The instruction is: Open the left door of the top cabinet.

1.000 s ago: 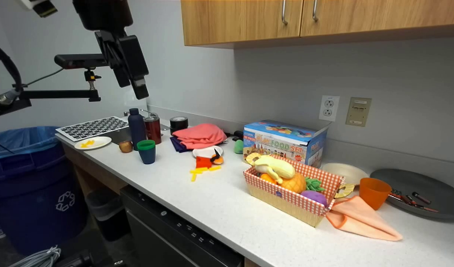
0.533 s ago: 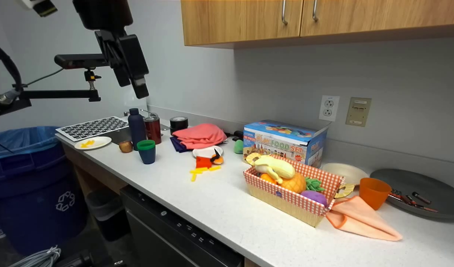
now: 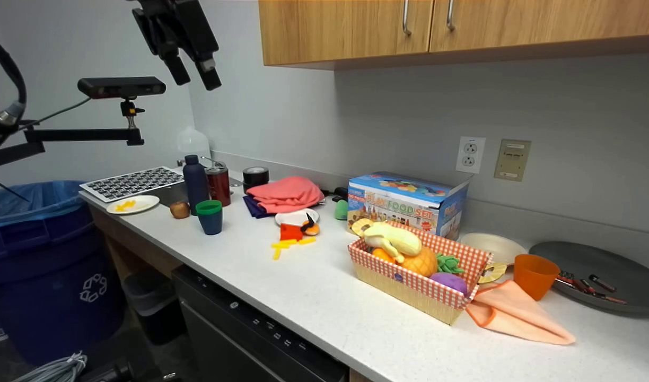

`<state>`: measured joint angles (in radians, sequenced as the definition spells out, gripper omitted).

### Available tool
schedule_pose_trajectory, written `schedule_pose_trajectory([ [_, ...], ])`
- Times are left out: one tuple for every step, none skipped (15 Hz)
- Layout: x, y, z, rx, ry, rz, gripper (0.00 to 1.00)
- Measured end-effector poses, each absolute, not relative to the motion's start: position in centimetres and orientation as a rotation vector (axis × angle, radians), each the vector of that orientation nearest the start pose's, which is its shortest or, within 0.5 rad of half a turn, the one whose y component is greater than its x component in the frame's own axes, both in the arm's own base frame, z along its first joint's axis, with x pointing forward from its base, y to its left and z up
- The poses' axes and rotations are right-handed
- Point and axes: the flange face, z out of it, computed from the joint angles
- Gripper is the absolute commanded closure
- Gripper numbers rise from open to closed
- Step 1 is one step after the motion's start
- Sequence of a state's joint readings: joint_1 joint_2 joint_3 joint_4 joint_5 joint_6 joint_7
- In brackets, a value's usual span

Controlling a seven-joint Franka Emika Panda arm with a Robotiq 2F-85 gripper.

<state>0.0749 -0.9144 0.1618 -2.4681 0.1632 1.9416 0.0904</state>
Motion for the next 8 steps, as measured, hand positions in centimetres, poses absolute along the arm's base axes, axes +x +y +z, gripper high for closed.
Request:
schedule_pose_trajectory([
  [29.8, 10.7, 61.5, -3.005, -0.144, -0.590, 0.00],
  [30.3, 11.3, 61.9, -3.007, -0.165, -0.607, 0.00],
  [30.9, 11.9, 62.2, -3.012, -0.182, -0.621, 0.00],
  [31.2, 12.2, 62.2, -3.021, -0.195, -0.625, 0.00],
  [31.5, 12.4, 62.2, -3.030, -0.204, -0.623, 0.00],
  [31.6, 12.5, 62.2, -3.035, -0.208, -0.621, 0.00],
  [31.7, 12.5, 62.2, -3.037, -0.210, -0.620, 0.00],
  [31.7, 12.5, 62.2, -3.037, -0.210, -0.621, 0.00],
])
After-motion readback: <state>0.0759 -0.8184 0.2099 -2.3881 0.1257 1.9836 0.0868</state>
